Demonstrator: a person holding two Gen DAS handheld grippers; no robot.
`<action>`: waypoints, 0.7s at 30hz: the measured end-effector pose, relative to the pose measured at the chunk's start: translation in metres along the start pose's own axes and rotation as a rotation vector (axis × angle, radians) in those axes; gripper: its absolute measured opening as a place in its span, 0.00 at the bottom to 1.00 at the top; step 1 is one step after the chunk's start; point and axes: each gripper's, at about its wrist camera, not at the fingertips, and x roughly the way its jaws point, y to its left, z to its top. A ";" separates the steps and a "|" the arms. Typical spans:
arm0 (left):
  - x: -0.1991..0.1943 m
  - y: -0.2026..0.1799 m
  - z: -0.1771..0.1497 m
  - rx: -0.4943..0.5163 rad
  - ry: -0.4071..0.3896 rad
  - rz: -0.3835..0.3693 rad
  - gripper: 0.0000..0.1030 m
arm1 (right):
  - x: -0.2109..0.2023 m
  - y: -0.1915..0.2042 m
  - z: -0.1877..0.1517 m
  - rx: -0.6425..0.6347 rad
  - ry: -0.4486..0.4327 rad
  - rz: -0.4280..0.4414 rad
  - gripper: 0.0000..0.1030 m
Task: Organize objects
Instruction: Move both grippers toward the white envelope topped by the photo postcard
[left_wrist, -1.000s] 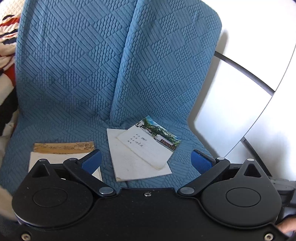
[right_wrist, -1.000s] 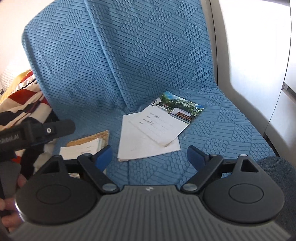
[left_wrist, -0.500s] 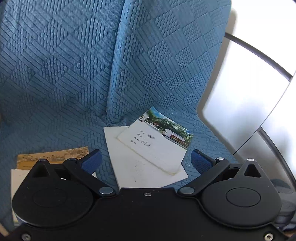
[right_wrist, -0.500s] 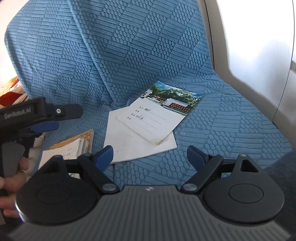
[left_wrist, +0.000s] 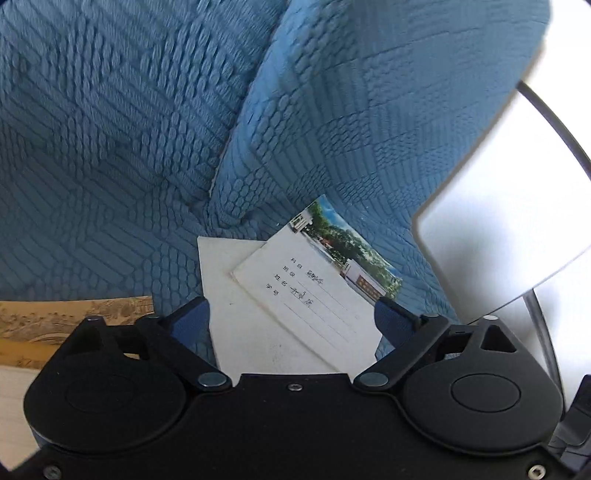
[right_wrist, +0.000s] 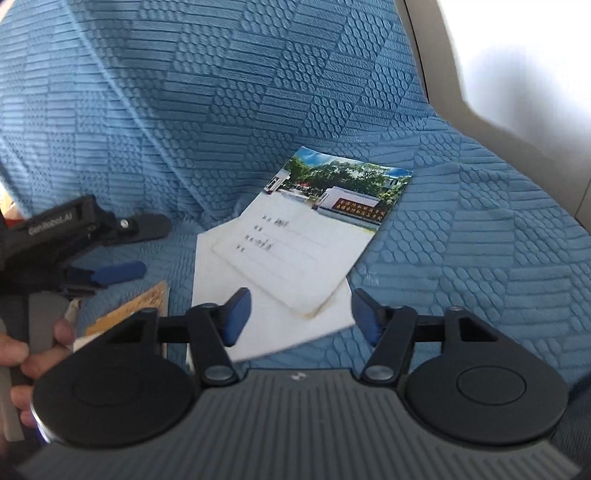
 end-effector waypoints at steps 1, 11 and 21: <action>0.006 0.003 0.004 -0.007 0.015 -0.009 0.87 | 0.005 -0.001 0.003 0.006 0.010 -0.005 0.48; 0.059 0.019 0.021 0.024 0.061 0.032 0.60 | 0.047 -0.011 0.017 0.074 0.093 -0.048 0.33; 0.094 0.013 0.025 0.214 0.069 0.101 0.50 | 0.056 -0.020 0.018 0.142 0.103 -0.044 0.33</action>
